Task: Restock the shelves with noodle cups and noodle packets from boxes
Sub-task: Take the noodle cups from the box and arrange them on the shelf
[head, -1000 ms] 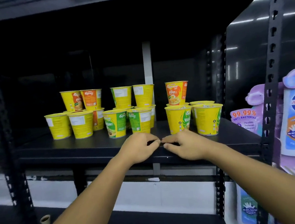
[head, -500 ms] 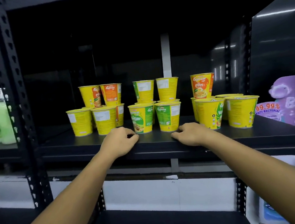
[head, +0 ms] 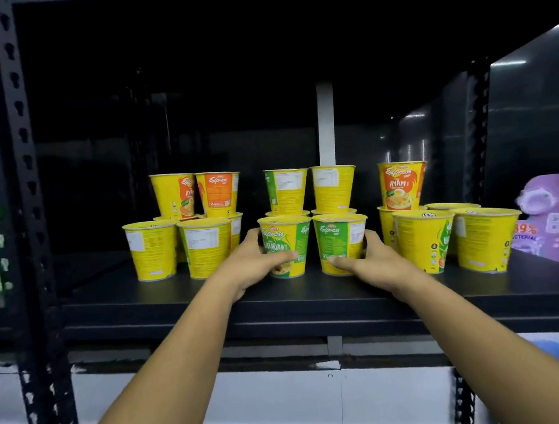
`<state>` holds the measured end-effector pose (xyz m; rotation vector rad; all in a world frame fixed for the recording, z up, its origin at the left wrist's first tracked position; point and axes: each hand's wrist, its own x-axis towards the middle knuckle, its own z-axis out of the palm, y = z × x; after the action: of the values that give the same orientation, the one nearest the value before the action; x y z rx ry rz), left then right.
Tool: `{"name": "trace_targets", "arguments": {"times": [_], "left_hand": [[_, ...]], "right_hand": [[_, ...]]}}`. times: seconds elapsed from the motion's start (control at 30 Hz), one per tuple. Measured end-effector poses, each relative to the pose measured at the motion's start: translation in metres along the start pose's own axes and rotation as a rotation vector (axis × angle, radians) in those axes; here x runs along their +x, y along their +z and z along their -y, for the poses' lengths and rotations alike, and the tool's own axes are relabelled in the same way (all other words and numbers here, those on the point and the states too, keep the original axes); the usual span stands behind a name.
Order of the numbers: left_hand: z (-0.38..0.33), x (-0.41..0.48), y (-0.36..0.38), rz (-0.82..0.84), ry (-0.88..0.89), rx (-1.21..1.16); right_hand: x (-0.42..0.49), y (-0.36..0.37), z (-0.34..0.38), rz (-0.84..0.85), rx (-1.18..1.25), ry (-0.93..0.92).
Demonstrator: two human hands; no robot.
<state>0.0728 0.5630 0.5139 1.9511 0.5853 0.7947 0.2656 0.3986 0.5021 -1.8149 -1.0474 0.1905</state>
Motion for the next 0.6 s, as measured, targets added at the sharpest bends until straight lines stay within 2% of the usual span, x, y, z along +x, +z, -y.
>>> {"name": "trace_targets", "arguments": {"times": [0.27,0.6], "left_hand": [[0.005,0.001,-0.002,-0.002,0.043,-0.014],[0.007,-0.002,-0.001,-0.036,0.088,0.047]], "right_hand": [[0.009,0.001,-0.009,-0.039,0.025,-0.021],[-0.001,0.002,-0.005,-0.087,-0.124,-0.081]]}}
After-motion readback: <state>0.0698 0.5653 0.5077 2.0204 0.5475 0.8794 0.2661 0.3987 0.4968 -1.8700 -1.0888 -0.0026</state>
